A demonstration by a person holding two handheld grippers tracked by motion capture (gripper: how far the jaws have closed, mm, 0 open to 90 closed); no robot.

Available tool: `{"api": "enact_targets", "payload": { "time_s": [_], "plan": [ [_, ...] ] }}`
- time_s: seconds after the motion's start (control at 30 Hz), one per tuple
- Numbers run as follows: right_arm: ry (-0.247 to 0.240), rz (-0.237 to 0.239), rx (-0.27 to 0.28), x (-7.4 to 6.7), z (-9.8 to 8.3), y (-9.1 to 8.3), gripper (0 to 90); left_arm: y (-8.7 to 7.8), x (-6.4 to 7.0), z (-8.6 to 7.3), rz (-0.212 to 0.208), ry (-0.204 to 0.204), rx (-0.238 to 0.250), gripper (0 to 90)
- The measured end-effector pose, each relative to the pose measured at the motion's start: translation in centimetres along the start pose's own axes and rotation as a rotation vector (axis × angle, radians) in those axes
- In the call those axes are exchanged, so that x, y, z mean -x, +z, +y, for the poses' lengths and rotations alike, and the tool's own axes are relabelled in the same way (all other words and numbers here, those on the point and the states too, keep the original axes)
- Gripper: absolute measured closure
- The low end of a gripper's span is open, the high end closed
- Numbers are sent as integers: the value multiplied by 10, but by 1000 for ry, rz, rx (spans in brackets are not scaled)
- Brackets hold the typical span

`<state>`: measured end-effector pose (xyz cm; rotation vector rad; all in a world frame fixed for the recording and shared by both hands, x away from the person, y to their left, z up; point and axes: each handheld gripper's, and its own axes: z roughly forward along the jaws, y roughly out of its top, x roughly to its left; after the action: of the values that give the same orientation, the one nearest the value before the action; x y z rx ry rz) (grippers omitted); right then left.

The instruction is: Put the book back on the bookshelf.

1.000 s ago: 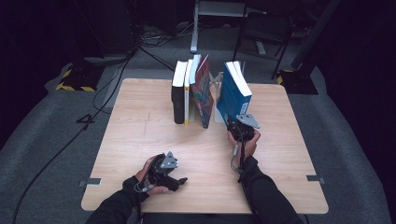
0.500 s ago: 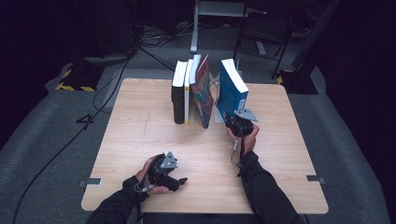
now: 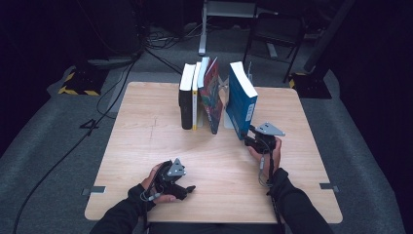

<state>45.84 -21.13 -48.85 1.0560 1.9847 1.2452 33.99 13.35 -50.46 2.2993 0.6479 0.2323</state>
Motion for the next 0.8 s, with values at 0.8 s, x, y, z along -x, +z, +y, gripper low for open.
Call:
{"api": "enact_targets", "payload": {
  "time_s": [0.8],
  "plan": [
    [22, -64, 11, -7, 9, 21, 592, 0, -1, 0, -1, 5, -2, 165]
  ]
}}
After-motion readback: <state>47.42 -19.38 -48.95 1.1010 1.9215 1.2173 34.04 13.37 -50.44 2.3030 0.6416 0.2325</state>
